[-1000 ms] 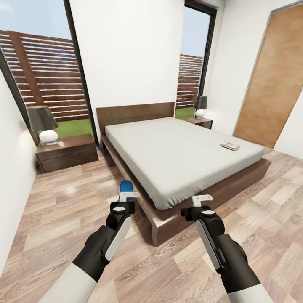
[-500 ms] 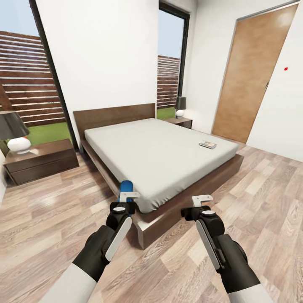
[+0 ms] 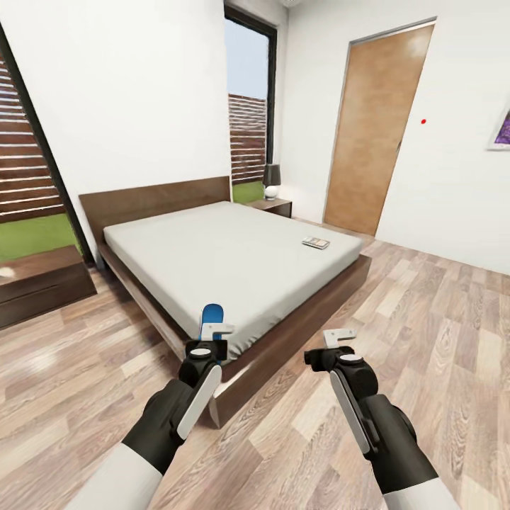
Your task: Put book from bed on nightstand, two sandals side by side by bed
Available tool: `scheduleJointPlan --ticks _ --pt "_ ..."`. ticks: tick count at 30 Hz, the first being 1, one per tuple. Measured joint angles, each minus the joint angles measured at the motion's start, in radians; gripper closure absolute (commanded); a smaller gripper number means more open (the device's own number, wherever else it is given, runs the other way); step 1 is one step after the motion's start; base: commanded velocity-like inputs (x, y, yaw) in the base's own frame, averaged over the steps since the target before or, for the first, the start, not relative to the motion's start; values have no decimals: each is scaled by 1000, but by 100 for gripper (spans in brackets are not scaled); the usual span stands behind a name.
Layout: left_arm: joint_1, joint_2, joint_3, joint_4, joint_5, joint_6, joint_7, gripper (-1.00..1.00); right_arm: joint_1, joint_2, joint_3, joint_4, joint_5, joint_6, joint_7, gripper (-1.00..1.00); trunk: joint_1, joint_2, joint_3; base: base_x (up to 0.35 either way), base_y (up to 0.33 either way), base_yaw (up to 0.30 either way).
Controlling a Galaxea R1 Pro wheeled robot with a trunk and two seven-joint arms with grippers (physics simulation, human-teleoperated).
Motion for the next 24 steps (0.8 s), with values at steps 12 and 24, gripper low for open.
scheduleJointPlan --ticks 12,24 --pt "0 0 0 0 0 0 0 100 0 0 0 0 -1 0 0 -100 -46 84 38 0 0 -286" --pt "0 0 -1 0 1 0 -1 100 0 1 0 0 0 0 0 -100 -92 168 75 0 0 -286"
